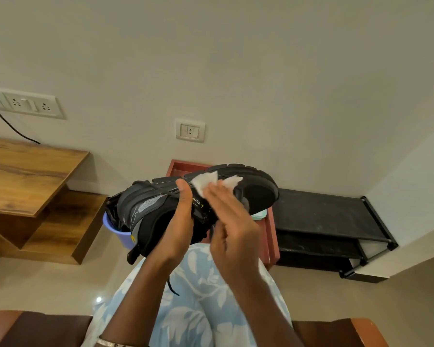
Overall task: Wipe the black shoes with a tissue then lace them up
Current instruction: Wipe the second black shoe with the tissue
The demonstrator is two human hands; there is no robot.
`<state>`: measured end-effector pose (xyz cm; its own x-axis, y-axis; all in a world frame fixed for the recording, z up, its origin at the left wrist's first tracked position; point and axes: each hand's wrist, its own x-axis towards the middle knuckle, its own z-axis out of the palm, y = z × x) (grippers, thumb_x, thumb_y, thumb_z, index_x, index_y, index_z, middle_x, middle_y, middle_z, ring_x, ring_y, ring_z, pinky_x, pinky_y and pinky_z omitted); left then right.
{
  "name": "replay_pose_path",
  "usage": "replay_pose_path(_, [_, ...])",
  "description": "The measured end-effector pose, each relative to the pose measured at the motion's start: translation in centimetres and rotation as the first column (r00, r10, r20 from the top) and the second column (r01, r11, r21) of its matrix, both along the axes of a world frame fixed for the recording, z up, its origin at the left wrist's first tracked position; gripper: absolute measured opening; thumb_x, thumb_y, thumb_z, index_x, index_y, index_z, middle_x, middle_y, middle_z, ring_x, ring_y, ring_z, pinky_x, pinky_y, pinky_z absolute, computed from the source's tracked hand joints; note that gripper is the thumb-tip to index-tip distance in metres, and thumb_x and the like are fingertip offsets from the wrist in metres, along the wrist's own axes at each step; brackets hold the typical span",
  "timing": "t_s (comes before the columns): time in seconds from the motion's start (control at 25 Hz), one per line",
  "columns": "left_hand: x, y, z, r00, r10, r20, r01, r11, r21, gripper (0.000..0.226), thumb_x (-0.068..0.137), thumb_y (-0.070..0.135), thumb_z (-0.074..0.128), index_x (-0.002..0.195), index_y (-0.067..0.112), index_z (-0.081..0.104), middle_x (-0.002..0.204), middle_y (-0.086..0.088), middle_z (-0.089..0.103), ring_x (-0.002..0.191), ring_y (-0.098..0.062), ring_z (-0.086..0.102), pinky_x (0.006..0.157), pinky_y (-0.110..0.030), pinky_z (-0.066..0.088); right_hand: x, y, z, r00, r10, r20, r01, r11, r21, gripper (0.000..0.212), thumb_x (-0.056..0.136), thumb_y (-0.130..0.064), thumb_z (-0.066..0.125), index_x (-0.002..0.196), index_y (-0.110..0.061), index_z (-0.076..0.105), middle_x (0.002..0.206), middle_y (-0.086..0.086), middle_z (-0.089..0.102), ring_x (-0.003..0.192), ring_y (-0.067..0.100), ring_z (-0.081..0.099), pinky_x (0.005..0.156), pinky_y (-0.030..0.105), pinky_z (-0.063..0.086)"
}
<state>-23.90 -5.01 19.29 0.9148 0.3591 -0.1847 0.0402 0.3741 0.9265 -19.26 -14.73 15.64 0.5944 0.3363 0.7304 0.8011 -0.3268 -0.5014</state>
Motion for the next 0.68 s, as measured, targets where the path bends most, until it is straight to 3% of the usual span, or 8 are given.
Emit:
replay_pose_path(0.12, [0.0, 0.3, -0.2, 0.997, 0.072, 0.012, -0.072, 0.997, -0.043, 0.067, 0.083, 0.070, 0.028, 0.100, 0.026, 0.074, 0.110, 0.004, 0.076, 0.109, -0.010, 0.069, 0.099, -0.029, 0.046, -1.3, 0.8, -0.8, 0.995, 0.068, 0.072, -0.068, 0.998, -0.001, 0.041, 0.106, -0.010, 0.031, 0.132, -0.002, 0.062, 0.137, 0.010, 0.061, 0.137, 0.017, 0.051, 0.113, 0.034, 0.043])
replay_pose_path(0.24, [0.0, 0.4, -0.4, 0.999, 0.042, 0.015, -0.042, 0.999, -0.023, 0.064, 0.084, 0.072, 0.027, 0.102, 0.031, 0.073, 0.111, 0.008, 0.076, 0.109, -0.009, 0.069, 0.099, -0.032, 0.049, 0.9, 0.3, -0.7, 0.998, -0.042, 0.046, 0.043, 0.999, -0.025, 0.039, 0.103, -0.009, 0.036, 0.134, -0.003, 0.061, 0.139, 0.009, 0.060, 0.137, 0.019, 0.050, 0.109, 0.041, 0.046])
replay_pose_path(0.36, [0.1, 0.1, 0.1, 1.000, 0.006, 0.012, -0.006, 1.000, 0.009, 0.064, 0.092, 0.068, 0.020, 0.090, 0.038, 0.077, 0.102, 0.013, 0.077, 0.102, -0.004, 0.071, 0.082, -0.023, 0.056, 0.9, 0.4, 0.1, 0.991, -0.132, -0.010, 0.132, 0.991, -0.004, 0.043, 0.096, -0.010, 0.040, 0.130, -0.003, 0.065, 0.134, 0.009, 0.064, 0.133, 0.018, 0.054, 0.109, 0.040, 0.046])
replay_pose_path(0.48, [0.0, 0.1, -0.1, 1.000, 0.011, -0.016, -0.010, 0.996, 0.086, 0.069, 0.086, 0.072, 0.019, 0.094, 0.035, 0.076, 0.102, 0.010, 0.077, 0.102, -0.003, 0.070, 0.072, -0.014, 0.054, -1.1, 0.9, 0.8, 0.996, -0.088, -0.002, 0.088, 0.996, 0.033, 0.034, 0.094, -0.008, 0.049, 0.119, -0.007, 0.073, 0.120, 0.005, 0.072, 0.118, 0.013, 0.065, 0.101, 0.028, 0.052])
replay_pose_path(0.6, [0.1, 0.5, -0.8, 0.998, 0.022, -0.057, -0.016, 0.994, 0.110, 0.079, 0.083, 0.076, 0.015, 0.101, 0.026, 0.075, 0.103, -0.001, 0.078, 0.103, -0.012, 0.072, 0.082, -0.025, 0.055, -1.8, 0.2, 1.5, 0.998, -0.043, -0.038, 0.044, 0.998, 0.037, 0.026, 0.087, 0.000, 0.066, 0.108, -0.010, 0.077, 0.105, 0.001, 0.077, 0.101, 0.004, 0.069, 0.088, 0.018, 0.056])
replay_pose_path(0.68, [0.2, 0.7, -1.1, 0.997, 0.029, -0.074, -0.022, 0.995, 0.097, 0.081, 0.079, 0.082, 0.016, 0.103, 0.030, 0.074, 0.108, 0.000, 0.077, 0.109, -0.015, 0.070, 0.096, -0.036, 0.052, -1.0, -0.8, 2.7, 0.964, -0.010, -0.268, 0.021, 0.999, 0.039, 0.022, 0.087, -0.003, 0.072, 0.102, -0.017, 0.079, 0.095, -0.006, 0.077, 0.091, 0.000, 0.071, 0.078, 0.018, 0.058])
